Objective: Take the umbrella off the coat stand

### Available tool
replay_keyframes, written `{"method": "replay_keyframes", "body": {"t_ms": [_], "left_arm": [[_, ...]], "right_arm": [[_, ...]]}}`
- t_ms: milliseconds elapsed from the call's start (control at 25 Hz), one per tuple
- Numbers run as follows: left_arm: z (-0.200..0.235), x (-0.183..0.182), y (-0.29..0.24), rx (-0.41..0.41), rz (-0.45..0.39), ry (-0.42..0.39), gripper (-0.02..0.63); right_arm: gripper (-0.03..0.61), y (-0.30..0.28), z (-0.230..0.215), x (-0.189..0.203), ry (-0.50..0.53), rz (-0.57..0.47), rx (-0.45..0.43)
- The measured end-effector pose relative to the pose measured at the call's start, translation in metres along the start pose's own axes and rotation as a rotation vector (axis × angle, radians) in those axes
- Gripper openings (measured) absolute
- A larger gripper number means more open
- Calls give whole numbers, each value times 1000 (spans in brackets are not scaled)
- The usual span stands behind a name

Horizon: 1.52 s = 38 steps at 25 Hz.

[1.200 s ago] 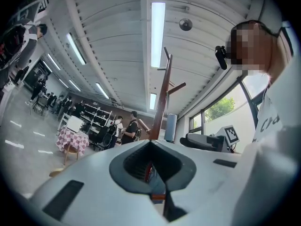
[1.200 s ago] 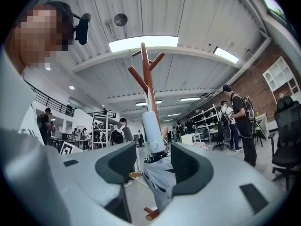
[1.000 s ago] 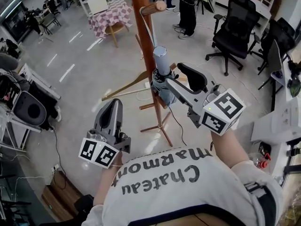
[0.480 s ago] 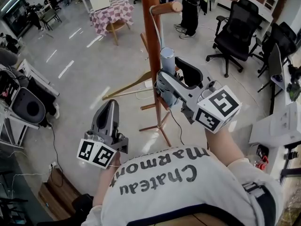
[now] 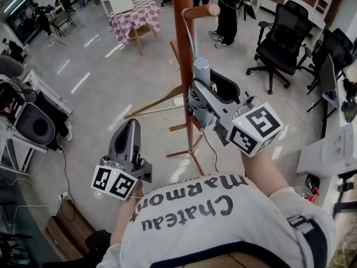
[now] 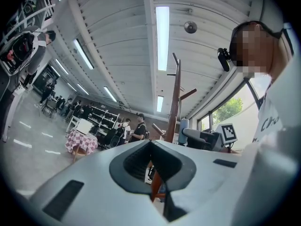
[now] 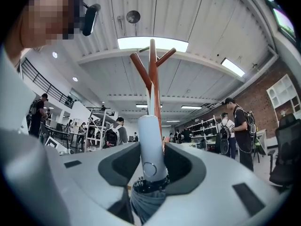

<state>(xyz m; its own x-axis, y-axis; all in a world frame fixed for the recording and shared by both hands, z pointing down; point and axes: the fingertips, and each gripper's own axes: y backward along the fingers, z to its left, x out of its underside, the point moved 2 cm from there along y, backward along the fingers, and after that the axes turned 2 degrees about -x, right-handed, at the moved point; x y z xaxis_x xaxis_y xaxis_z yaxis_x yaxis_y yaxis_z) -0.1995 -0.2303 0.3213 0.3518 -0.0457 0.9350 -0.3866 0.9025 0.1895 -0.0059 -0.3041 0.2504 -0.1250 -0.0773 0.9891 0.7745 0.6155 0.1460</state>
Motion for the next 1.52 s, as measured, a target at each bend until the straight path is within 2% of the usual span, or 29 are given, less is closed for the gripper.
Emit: {"method": "replay_keyframes", "body": {"t_ms": [400,560,800,1520], "left_arm": [[-3,7,6,3,28,11,23],[-1,6,9,-3,27,10,23],[2,4,11,-6,23,19,23],[12,6,12,-13,8,44,23]], "right_arm": [[161,-1,1,-1,18,16,6],[153,-1,3,-2,72,42,23],[152,-2,4,-2,94,59,51],[149,-3,1,0,90,85,53]]}}
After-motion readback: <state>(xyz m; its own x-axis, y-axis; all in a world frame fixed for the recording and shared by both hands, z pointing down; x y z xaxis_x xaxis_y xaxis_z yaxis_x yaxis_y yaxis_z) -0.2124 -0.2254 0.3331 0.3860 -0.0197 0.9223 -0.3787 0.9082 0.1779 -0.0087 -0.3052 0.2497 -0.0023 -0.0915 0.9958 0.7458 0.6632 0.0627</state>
